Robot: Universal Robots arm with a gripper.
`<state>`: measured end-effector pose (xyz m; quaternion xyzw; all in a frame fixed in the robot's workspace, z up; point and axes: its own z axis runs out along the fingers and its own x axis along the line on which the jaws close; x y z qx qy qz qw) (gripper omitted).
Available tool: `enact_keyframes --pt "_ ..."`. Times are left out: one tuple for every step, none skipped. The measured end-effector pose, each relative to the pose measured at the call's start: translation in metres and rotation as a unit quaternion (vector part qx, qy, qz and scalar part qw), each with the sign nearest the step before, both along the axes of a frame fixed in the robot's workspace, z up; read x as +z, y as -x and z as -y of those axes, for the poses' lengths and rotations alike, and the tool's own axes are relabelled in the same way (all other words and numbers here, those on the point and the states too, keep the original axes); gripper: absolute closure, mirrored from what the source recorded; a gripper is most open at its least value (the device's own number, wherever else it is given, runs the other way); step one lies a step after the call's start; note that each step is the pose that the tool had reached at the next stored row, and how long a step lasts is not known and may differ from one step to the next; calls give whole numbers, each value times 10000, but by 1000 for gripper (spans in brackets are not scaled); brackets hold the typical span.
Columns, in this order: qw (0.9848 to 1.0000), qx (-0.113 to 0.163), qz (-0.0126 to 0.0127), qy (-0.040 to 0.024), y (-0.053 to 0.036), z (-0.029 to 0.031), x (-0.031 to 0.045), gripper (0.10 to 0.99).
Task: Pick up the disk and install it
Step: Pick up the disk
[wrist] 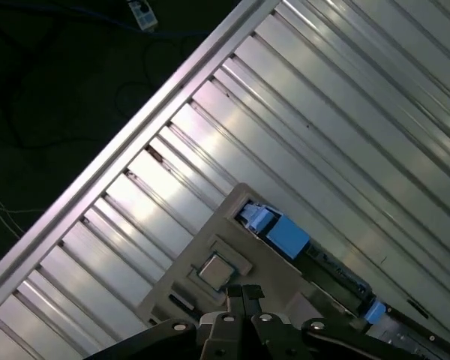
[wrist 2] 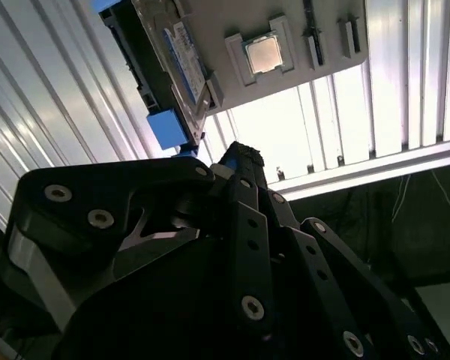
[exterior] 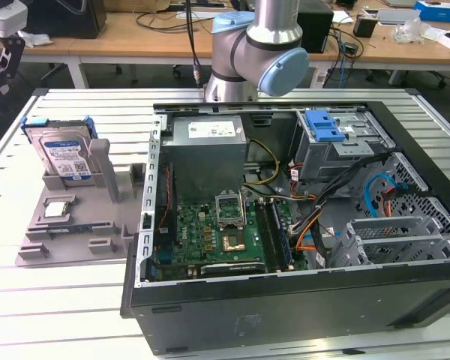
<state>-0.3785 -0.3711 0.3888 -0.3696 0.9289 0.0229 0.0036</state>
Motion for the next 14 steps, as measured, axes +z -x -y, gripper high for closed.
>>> enact_keyframes --pt "10000 99 0 0 0 0 0 980" --pt "9999 171 0 0 0 0 0 980" --pt "9997 227 0 0 0 0 0 980" --pt "9993 365 0 0 0 0 0 980" --pt "9991 425 0 0 0 0 0 980" --pt "9988 487 0 0 0 0 0 980" --pt "9984 572 0 0 0 0 0 980" --pt "9980 633 0 0 0 0 0 980" --pt "9976 693 0 0 0 0 0 980" --pt "9969 793 0 0 0 0 0 980" --pt "9963 857 0 0 0 0 0 980" --pt "9958 920 0 0 0 0 0 980" --pt "9950 1003 0 0 0 0 0 980" --pt "9943 1063 0 0 0 0 0 980"
